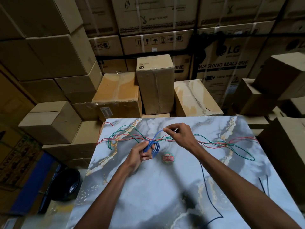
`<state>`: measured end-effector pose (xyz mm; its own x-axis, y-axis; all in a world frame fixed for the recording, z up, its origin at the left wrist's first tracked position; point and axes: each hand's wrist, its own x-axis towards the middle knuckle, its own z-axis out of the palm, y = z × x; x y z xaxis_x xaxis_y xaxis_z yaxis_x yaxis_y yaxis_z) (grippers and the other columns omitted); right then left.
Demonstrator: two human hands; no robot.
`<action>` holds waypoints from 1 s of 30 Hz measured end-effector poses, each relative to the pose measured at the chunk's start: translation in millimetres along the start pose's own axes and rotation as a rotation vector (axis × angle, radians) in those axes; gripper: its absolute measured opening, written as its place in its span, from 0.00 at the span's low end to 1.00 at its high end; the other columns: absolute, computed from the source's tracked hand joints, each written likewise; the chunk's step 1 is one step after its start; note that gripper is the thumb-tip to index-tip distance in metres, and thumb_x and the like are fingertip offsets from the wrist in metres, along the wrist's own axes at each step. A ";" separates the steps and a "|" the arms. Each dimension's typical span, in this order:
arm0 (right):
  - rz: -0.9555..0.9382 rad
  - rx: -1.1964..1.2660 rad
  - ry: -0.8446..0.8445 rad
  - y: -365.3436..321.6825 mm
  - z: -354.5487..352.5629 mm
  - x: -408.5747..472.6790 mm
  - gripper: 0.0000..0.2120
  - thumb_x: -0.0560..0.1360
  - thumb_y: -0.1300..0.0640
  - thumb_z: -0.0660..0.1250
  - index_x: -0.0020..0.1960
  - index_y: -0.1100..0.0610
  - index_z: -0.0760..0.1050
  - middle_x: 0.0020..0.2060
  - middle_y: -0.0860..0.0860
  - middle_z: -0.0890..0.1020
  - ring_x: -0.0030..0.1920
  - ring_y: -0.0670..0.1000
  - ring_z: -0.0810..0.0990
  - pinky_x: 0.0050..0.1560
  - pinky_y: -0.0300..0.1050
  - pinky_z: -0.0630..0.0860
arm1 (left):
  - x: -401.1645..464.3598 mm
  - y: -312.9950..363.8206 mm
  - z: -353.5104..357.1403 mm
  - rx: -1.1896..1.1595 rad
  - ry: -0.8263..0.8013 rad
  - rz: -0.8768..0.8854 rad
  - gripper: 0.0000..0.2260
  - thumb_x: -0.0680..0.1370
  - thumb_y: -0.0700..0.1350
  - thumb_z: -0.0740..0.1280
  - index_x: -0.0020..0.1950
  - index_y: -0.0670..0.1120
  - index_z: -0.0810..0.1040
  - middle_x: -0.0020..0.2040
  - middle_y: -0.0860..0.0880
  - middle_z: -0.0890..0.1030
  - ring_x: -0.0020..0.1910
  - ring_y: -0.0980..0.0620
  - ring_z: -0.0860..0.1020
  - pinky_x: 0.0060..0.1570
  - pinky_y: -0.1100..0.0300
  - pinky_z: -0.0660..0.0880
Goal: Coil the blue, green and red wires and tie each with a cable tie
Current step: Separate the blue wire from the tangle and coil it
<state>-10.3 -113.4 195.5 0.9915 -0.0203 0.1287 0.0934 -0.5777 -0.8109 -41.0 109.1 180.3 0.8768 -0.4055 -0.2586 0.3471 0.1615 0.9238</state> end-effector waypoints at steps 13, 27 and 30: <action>-0.014 0.224 -0.268 -0.8 10.9 -12.5 0.09 0.82 0.52 0.67 0.51 0.55 0.82 0.34 0.49 0.82 0.36 0.46 0.80 0.41 0.42 0.77 | 7.2 12.8 8.9 -0.112 0.012 -0.026 0.09 0.83 0.42 0.56 0.47 0.40 0.72 0.28 0.51 0.60 0.24 0.54 0.59 0.41 0.58 0.73; 0.281 0.457 -0.144 37.5 -17.3 -13.4 0.26 0.74 0.42 0.76 0.28 0.58 0.72 0.26 0.54 0.68 0.29 0.51 0.61 0.30 0.42 0.58 | 0.6 42.1 -3.1 -0.657 0.045 0.031 0.11 0.83 0.43 0.54 0.43 0.44 0.70 0.25 0.54 0.60 0.21 0.57 0.58 0.33 0.62 0.70; 0.357 0.320 -0.030 69.9 -19.5 -22.4 0.28 0.74 0.39 0.74 0.28 0.61 0.75 0.23 0.51 0.70 0.25 0.47 0.65 0.29 0.40 0.61 | 5.8 46.1 -17.2 -0.720 0.155 0.081 0.13 0.84 0.43 0.52 0.42 0.44 0.69 0.24 0.54 0.60 0.20 0.57 0.58 0.31 0.63 0.70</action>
<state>-27.7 -169.3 147.1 0.9685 -0.1450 -0.2026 -0.2348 -0.2586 -0.9370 -14.2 129.7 216.5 0.9272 -0.2447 -0.2836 0.3654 0.7570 0.5416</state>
